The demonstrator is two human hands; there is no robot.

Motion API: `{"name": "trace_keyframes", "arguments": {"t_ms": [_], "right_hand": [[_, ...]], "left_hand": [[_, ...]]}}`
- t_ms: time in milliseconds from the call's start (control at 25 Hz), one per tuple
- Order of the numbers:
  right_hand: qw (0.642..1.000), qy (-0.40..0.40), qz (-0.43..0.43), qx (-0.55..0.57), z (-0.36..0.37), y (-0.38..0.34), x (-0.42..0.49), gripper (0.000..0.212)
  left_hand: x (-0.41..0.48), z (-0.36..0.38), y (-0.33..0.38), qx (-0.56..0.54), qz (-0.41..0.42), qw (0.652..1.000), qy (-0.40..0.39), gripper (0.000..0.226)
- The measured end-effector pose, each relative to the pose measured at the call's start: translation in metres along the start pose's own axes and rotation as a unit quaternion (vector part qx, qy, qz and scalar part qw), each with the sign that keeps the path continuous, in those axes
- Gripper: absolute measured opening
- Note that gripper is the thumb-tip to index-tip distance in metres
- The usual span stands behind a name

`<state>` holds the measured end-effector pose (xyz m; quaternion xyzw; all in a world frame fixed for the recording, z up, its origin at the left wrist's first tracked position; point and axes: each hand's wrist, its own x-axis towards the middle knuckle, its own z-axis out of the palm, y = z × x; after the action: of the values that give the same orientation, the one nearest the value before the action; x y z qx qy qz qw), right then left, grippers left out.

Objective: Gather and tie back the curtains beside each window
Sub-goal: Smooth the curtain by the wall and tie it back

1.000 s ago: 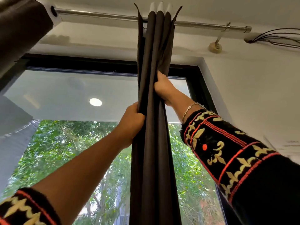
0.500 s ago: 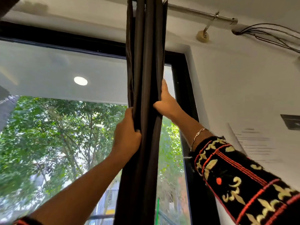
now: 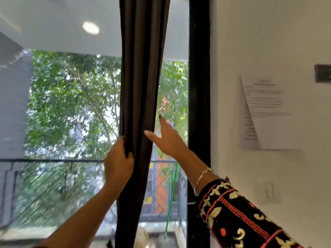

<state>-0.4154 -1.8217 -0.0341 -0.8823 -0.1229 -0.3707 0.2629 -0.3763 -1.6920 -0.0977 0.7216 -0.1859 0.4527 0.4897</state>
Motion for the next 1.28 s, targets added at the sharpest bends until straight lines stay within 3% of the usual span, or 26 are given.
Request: {"name": "trace_keyframes", "arguments": {"t_ms": [240,360,480,560,720,960,1280], "right_hand": [[0.983,-0.023,0.01,-0.184,0.045,0.059,-0.099,0.069],[0.973,-0.034,0.026,-0.227,0.07,0.087,-0.152,0.073],[0.967,-0.048,0.055,-0.244,0.087,0.114,-0.203,0.078],[0.964,-0.049,0.064,-0.255,0.089,0.129,-0.236,0.077],[0.957,-0.038,0.077,-0.278,0.078,0.153,-0.296,0.073],[0.927,-0.077,0.151,-0.334,0.055,0.182,-0.394,0.076],[0.873,-0.135,0.293,-0.366,0.009,0.208,-0.52,0.075]], "left_hand": [[-0.093,0.007,-0.016,0.018,-0.037,0.999,0.025,0.033],[-0.143,0.013,-0.024,0.093,0.063,0.991,0.068,0.049],[-0.198,0.031,-0.04,0.265,0.247,0.932,-0.03,0.061],[-0.233,0.041,-0.047,0.32,0.283,0.895,-0.13,0.072],[-0.287,0.053,-0.047,0.321,0.24,0.881,-0.253,0.074],[-0.359,0.074,-0.018,0.265,0.199,0.881,-0.338,0.066],[-0.46,0.113,0.021,0.164,0.185,0.828,-0.503,0.075]]}}
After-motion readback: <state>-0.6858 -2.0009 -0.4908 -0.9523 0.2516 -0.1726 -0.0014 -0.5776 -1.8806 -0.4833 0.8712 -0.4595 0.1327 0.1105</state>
